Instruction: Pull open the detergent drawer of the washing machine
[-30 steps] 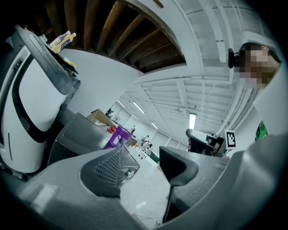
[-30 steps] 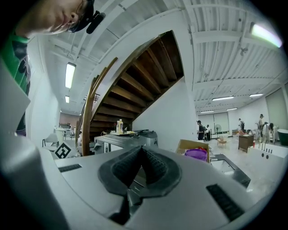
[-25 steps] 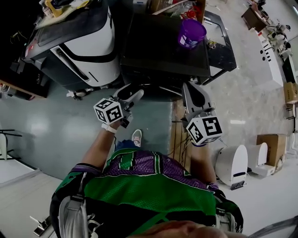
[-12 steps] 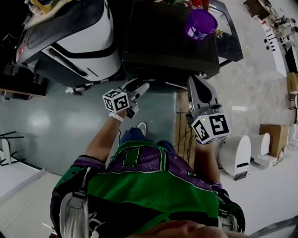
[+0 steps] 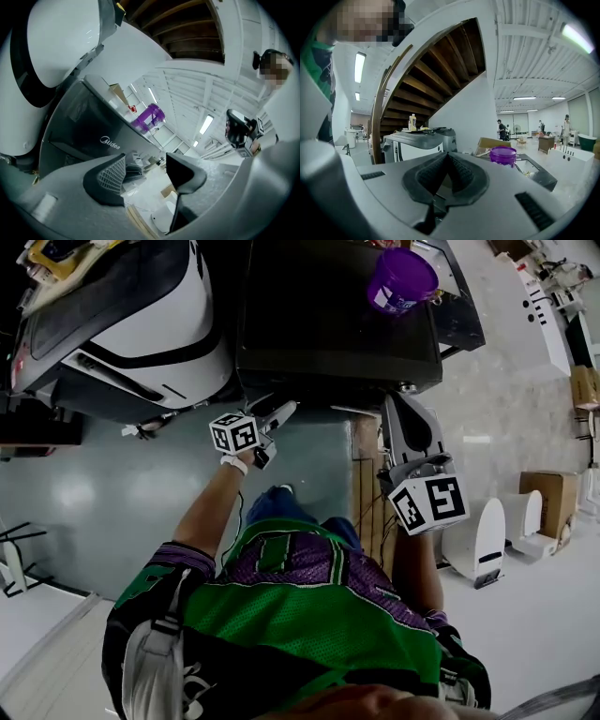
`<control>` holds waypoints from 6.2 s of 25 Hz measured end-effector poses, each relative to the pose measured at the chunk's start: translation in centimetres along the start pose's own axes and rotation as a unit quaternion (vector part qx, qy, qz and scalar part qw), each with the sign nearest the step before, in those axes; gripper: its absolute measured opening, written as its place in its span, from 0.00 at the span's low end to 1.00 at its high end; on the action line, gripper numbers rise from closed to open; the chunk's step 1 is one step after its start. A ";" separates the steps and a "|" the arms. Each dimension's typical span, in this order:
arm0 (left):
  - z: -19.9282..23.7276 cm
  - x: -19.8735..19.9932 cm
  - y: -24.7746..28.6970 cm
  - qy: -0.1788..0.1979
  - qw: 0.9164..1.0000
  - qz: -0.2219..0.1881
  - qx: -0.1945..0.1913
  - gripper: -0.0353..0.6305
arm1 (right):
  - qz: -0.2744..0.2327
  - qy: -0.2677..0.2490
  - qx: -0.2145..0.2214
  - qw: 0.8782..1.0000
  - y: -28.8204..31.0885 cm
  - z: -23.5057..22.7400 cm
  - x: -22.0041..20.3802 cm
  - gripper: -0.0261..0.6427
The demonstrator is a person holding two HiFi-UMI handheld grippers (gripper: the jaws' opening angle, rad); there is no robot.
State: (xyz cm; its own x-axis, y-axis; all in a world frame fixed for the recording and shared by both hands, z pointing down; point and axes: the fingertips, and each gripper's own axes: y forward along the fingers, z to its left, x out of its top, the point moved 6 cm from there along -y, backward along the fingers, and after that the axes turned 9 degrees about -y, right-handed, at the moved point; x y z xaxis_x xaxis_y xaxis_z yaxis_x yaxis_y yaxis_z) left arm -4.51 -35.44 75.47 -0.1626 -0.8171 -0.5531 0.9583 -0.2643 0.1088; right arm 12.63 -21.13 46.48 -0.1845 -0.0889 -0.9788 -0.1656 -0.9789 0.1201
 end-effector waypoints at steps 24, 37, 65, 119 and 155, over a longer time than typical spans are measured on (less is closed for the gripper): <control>8.0 0.1 3.4 -0.095 0.995 -0.013 0.006 0.48 | 0.048 0.022 -0.035 0.998 0.8 -1.0 -3.5 0.04; 8.0 1.0 4.3 -0.117 0.992 -0.017 -0.045 0.50 | 0.069 0.019 -0.031 0.997 -0.5 0.0 -4.9 0.04; 6.6 1.2 4.2 -0.276 0.956 -0.098 -0.014 0.73 | 0.075 0.019 -0.025 0.997 -2.8 0.9 -4.8 0.04; 1.3 -8.1 -2.8 -0.326 0.943 -0.070 0.015 0.72 | -0.029 0.013 0.040 0.999 -6.9 -2.3 1.4 0.04; 1.4 -8.9 -3.5 -0.372 0.921 -0.117 0.018 0.72 | -0.026 0.016 0.043 0.999 -6.5 -0.8 1.2 0.04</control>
State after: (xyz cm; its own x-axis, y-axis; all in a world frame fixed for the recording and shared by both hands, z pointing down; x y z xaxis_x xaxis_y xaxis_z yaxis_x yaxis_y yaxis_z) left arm -6.73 -28.00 81.19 -0.4921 -0.8569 0.1532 0.8705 -0.4832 0.0934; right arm 14.28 -15.02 44.41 -0.1426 -0.0465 -0.9887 -0.2574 -0.9628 0.0824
